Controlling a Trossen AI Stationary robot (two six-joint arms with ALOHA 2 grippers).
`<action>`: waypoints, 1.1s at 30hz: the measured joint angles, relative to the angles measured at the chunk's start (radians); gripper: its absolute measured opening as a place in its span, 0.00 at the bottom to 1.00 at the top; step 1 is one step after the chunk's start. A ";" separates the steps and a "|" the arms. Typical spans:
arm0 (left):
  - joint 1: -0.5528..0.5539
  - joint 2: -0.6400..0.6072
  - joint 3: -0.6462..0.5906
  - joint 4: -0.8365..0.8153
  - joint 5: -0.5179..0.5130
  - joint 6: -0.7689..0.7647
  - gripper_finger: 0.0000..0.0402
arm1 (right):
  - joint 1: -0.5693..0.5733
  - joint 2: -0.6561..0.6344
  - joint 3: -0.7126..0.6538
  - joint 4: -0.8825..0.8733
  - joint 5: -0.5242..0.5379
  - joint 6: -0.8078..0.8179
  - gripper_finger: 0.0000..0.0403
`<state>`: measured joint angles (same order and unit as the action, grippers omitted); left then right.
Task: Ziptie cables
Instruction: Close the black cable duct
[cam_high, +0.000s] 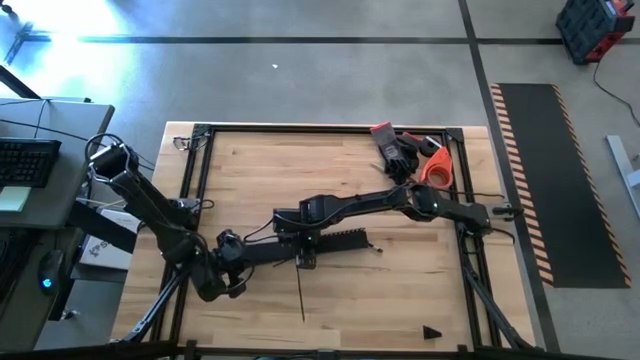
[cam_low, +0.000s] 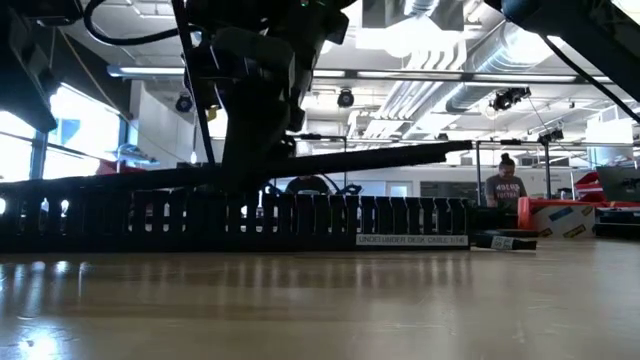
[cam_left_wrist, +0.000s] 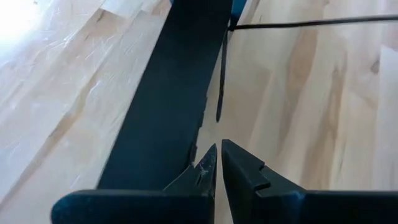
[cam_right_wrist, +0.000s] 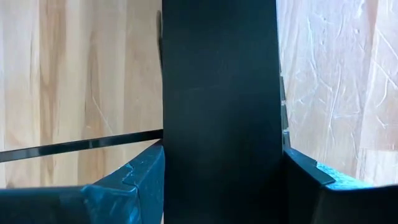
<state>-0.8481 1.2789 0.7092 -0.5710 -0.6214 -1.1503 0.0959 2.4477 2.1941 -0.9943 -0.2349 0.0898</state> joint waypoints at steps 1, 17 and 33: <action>0.005 0.000 -0.008 0.021 0.001 0.006 0.00 | 0.000 0.000 0.000 0.000 -0.001 0.000 0.51; 0.024 -0.019 -0.020 0.108 0.008 0.087 0.00 | 0.007 -0.001 0.054 -0.057 -0.004 -0.011 0.51; 0.023 -0.037 -0.096 0.208 0.014 0.071 0.00 | 0.009 -0.002 0.038 -0.038 0.018 -0.038 0.51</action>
<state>-0.8249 1.2421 0.6129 -0.3630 -0.6070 -1.0798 0.1050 2.4462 2.2318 -1.0321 -0.2174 0.0515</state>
